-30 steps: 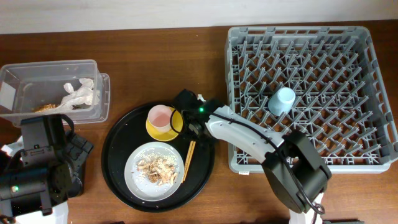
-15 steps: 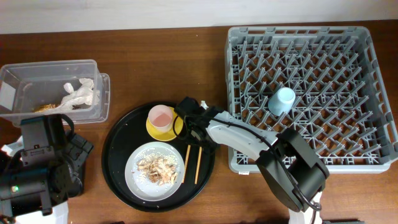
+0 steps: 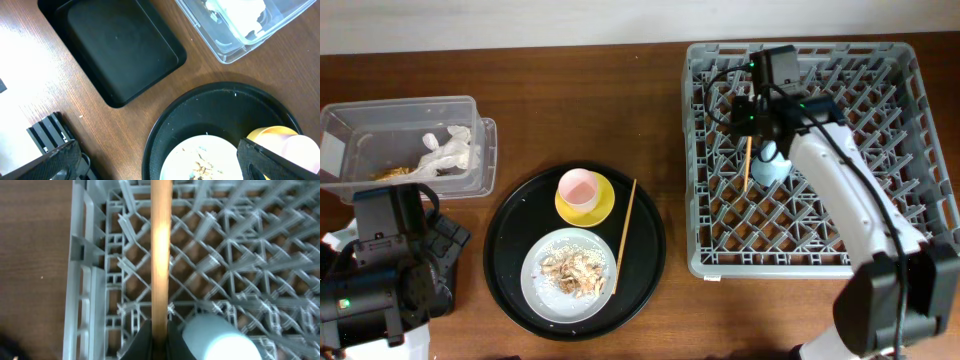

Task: Sort waste into correct bins and load items into the dishwasher rack
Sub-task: 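Carry the chopstick with the right gripper into the rack and release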

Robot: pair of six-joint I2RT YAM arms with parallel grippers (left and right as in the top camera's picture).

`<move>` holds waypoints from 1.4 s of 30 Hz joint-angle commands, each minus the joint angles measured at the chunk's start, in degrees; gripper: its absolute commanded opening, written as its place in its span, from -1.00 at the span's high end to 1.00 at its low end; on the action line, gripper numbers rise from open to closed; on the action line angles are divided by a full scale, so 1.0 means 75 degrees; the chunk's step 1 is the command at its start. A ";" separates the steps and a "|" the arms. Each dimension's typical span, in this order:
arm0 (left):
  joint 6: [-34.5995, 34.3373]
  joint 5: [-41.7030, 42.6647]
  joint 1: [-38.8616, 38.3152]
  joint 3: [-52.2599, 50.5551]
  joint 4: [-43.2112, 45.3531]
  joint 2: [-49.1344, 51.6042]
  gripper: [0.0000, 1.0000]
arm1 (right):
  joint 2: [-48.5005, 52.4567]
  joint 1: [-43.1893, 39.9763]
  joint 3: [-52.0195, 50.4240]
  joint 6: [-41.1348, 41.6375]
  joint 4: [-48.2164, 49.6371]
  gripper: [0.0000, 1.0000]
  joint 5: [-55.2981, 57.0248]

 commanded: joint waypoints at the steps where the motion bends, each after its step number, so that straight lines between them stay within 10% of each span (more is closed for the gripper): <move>1: -0.0061 -0.0003 0.0032 0.0035 -0.0006 -0.0023 -0.99 | 0.0667 -0.0041 0.0009 -0.0303 0.0268 0.85 -0.0405; 3: -0.0064 0.0000 0.0032 0.0035 -0.0006 -0.0023 -0.98 | 0.0813 -0.0041 0.0009 -0.0300 0.0379 0.77 -0.0930; 4: -0.0061 0.0000 0.0032 0.0035 -0.0006 -0.0023 -0.98 | 0.0810 -0.0041 0.0009 -0.0294 0.0376 0.34 -0.0973; 5: -0.0061 0.0000 0.0032 0.0035 -0.0006 -0.0023 -0.98 | 0.0810 -0.0041 0.0009 -0.0294 0.0309 -0.66 -0.1061; 12: -0.0061 0.0000 0.0032 0.0035 -0.0006 -0.0023 -0.98 | 0.0079 -0.0044 0.0204 0.1116 -0.0458 -1.00 -0.3226; 15: -0.0061 0.0000 0.0032 0.0035 -0.0006 -0.0023 -0.98 | 0.0181 -0.0041 0.0198 0.1279 -0.0087 -0.22 -0.1241; 23: -0.0061 0.0000 0.0032 0.0035 -0.0006 -0.0023 -0.98 | 0.2241 -0.0050 0.0195 0.0239 0.2241 -0.20 0.0411; 30: -0.0061 0.0000 0.0032 0.0035 -0.0006 -0.0023 -0.99 | 0.2430 -0.0050 0.0399 0.0102 0.2393 0.87 0.0449; 42: -0.0061 0.0000 0.0032 0.0035 -0.0009 -0.0023 -0.98 | 0.2349 -0.0044 0.3162 -0.0417 -0.0373 0.91 0.0277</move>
